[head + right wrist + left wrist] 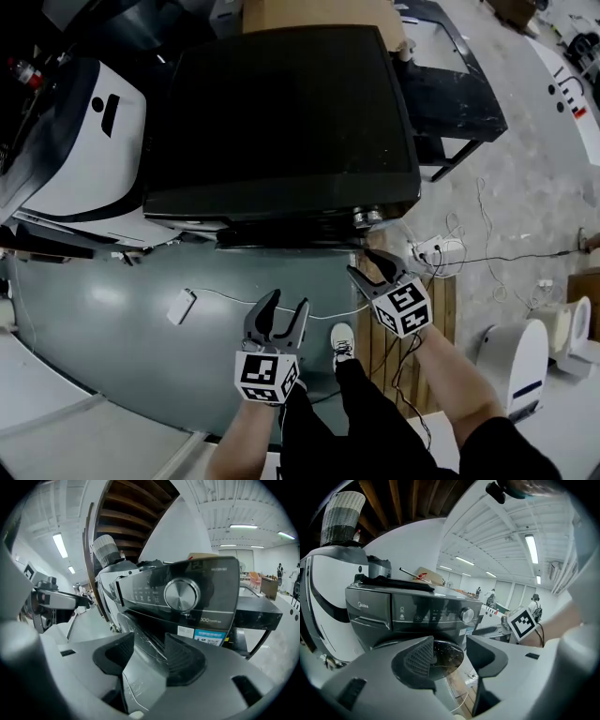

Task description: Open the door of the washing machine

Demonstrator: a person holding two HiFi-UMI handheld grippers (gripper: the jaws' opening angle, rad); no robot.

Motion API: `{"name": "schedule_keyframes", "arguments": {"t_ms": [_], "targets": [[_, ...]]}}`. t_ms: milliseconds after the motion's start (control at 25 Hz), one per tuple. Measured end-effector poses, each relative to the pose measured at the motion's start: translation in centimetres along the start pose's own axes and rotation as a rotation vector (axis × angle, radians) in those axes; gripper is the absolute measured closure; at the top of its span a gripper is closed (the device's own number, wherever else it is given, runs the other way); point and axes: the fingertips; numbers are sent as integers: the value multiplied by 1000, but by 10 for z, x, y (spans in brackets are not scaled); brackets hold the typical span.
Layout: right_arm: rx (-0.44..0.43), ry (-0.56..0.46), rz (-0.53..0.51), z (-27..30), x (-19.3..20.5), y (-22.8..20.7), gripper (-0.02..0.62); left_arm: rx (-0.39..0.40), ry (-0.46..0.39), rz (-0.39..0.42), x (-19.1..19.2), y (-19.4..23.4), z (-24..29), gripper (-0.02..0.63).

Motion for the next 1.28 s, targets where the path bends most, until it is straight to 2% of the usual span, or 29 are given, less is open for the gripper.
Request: {"name": "schedule_keyframes", "arguments": {"t_ms": [360, 480, 680, 920, 1280], "targets": [[-51, 132, -40, 58, 51, -19, 391, -22, 44, -50, 25, 19, 29, 383], [-55, 154, -79, 74, 61, -23, 391, -22, 53, -62, 35, 27, 36, 383], [-70, 190, -86, 96, 74, -26, 391, -19, 64, -70, 45, 37, 46, 382], [-81, 198, -78, 100, 77, -27, 407, -12, 79, -77, 50, 39, 54, 382], [-135, 210, -78, 84, 90, -3, 433, -6, 102, -101, 68, 28, 62, 382]]}}
Point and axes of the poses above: the fingertips, and each gripper's own axes: z forward along the fingers, y to its left, x out of its underside, and after that the axes turned 11 degrees about -z, right-handed
